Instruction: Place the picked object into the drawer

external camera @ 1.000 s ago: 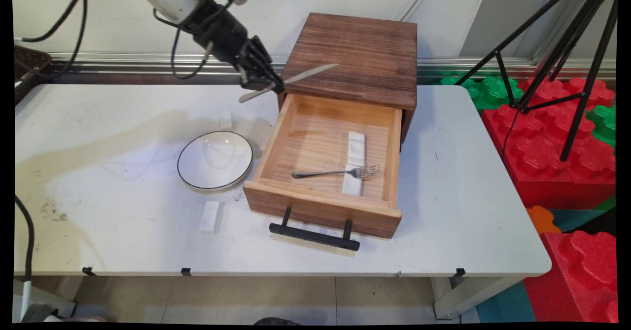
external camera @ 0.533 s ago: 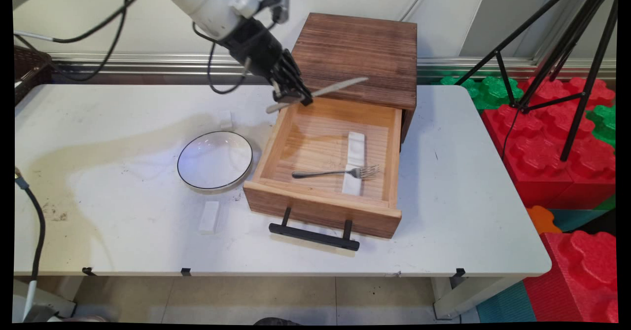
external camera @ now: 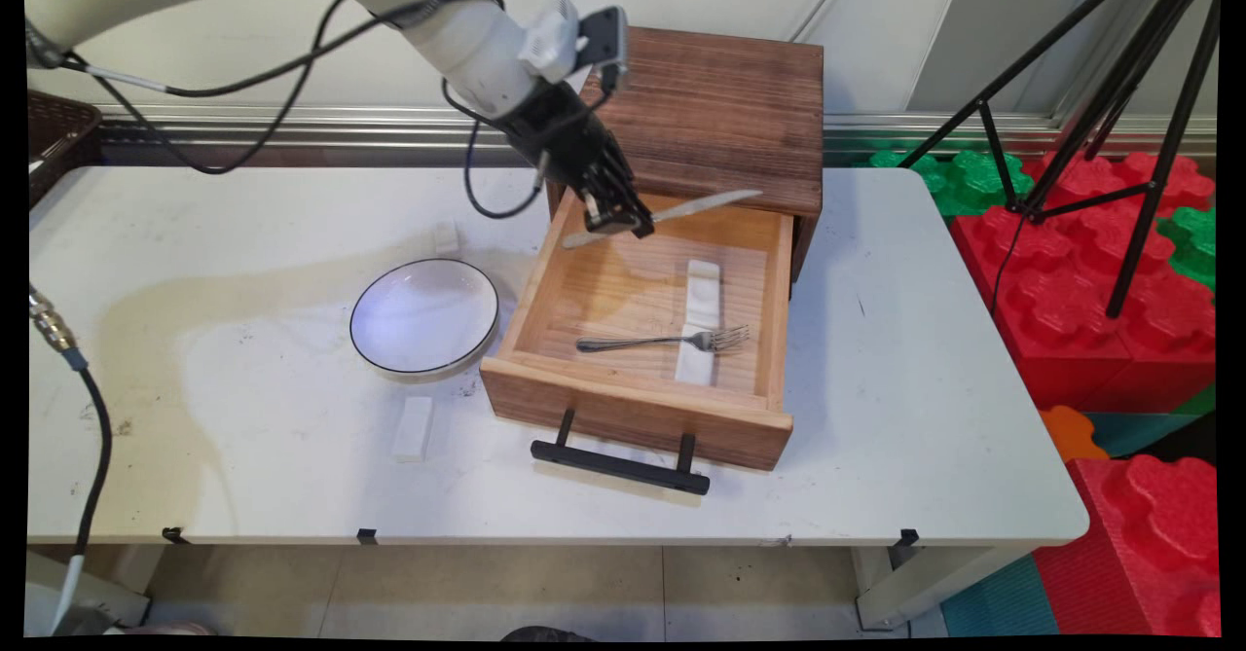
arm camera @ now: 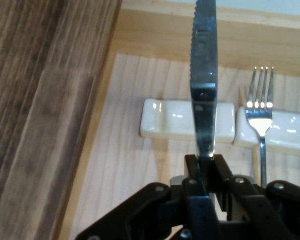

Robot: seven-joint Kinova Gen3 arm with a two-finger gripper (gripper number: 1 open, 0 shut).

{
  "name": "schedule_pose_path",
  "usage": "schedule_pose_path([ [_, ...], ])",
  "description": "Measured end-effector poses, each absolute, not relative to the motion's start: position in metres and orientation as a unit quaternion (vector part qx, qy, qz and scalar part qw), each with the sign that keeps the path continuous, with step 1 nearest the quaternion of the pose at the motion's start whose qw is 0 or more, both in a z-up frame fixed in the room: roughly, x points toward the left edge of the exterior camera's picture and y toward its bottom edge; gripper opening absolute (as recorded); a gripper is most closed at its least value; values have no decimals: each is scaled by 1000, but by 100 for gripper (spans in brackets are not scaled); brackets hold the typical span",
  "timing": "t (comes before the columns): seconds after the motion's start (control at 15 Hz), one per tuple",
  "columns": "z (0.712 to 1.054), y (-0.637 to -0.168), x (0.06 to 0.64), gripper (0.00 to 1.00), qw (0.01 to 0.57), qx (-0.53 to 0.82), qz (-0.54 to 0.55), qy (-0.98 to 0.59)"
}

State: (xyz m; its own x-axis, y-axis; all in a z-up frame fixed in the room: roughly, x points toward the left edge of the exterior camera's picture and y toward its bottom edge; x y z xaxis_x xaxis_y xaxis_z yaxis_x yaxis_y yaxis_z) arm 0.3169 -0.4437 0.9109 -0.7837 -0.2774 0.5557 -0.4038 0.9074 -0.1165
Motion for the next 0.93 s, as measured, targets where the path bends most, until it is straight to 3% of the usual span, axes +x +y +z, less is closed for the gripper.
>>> schedule_pose_path([
  [0.93, 845, -469, 282, 0, 255, 168, 97, -947],
])
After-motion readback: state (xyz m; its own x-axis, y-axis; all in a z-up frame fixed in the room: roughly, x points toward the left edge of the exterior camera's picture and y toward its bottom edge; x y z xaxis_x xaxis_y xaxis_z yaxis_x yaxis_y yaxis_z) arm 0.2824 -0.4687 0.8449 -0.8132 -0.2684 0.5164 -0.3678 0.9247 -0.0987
